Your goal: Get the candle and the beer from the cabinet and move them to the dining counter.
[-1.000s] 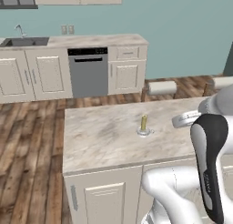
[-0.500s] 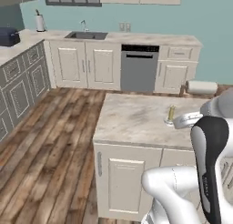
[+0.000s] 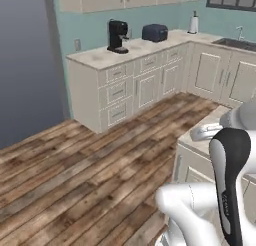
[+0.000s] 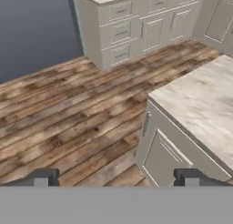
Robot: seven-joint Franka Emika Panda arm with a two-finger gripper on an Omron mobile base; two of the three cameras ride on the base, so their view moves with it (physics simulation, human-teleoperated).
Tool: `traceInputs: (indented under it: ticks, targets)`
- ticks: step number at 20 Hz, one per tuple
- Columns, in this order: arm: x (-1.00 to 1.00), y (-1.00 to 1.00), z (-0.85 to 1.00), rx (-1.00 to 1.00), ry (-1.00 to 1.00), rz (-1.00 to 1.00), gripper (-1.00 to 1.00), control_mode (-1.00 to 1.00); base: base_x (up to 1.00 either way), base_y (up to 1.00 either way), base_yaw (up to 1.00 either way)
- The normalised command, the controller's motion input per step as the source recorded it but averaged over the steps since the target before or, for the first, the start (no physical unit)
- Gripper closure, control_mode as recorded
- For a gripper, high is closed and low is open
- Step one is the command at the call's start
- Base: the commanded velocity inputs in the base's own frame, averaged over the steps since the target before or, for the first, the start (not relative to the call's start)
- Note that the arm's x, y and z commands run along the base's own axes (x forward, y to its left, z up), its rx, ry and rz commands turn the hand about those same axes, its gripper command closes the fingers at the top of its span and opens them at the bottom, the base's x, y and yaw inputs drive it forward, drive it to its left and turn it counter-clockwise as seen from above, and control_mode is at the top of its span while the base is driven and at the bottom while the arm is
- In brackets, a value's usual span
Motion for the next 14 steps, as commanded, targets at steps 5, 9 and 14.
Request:
traceInputs:
  ticks: [5,9,14]
  targets:
    - [0.0,0.0,0.0,0.0,0.0,0.0,-1.0,1.0,-0.01,0.0,1.0]
    - [0.0,0.0,0.0,0.0,0.0,0.0,-1.0,1.0,-0.02,0.0,1.0]
    - [0.0,0.0,0.0,0.0,0.0,0.0,-1.0,1.0,-0.02,0.0,1.0]
